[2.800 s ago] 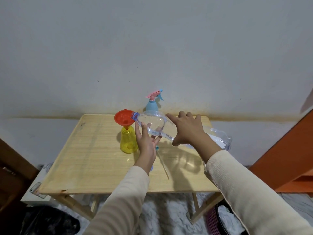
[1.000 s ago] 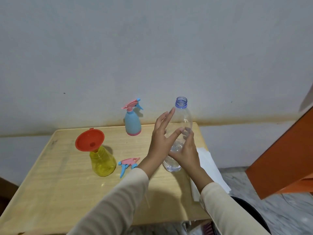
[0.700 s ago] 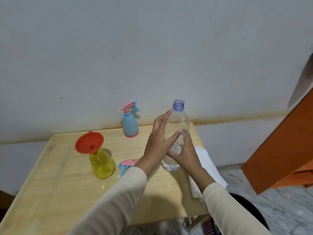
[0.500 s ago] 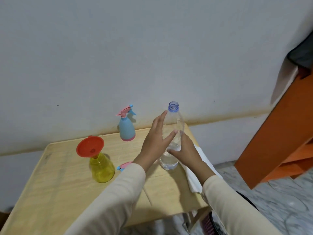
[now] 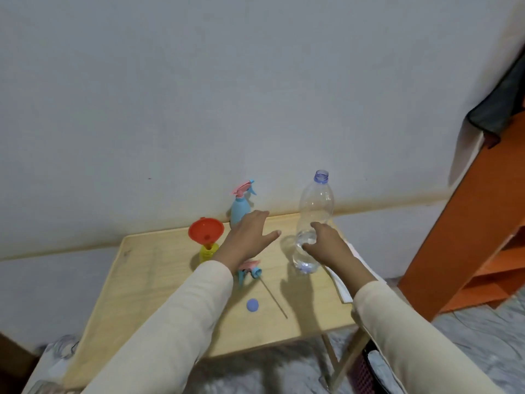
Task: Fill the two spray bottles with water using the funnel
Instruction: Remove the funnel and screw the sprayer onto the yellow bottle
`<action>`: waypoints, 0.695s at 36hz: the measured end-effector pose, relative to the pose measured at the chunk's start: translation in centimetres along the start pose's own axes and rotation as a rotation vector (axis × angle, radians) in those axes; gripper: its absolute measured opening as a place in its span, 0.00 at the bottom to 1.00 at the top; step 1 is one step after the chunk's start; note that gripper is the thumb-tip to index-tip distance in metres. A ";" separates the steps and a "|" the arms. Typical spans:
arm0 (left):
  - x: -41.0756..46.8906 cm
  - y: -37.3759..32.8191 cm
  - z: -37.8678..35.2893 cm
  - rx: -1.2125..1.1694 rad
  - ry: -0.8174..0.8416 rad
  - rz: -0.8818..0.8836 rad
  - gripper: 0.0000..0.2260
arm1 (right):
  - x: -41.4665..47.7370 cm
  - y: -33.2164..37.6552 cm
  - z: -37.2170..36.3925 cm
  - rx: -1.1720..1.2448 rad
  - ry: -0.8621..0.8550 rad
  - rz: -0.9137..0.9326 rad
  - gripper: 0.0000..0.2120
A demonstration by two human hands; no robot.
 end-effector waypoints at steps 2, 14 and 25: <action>-1.5 2.3 0.7 0.012 -0.007 0.033 0.27 | -0.6 1.7 -1.3 0.004 0.013 0.029 0.27; -7.5 16.3 2.4 0.055 -0.013 0.313 0.30 | -0.1 12.5 -10.7 0.043 0.120 0.240 0.32; -7.0 21.0 -4.7 -0.038 0.116 0.451 0.31 | 4.4 17.4 -16.0 0.095 0.135 0.341 0.39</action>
Point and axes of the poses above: each hand's wrist, its own x-axis towards the middle knuckle, its own z-axis out of the back of the hand, y = z × x, the point moved 10 cm from there along x, towards the middle knuckle, and after that the axes turned 11 degrees about x, right-handed, at the moved point
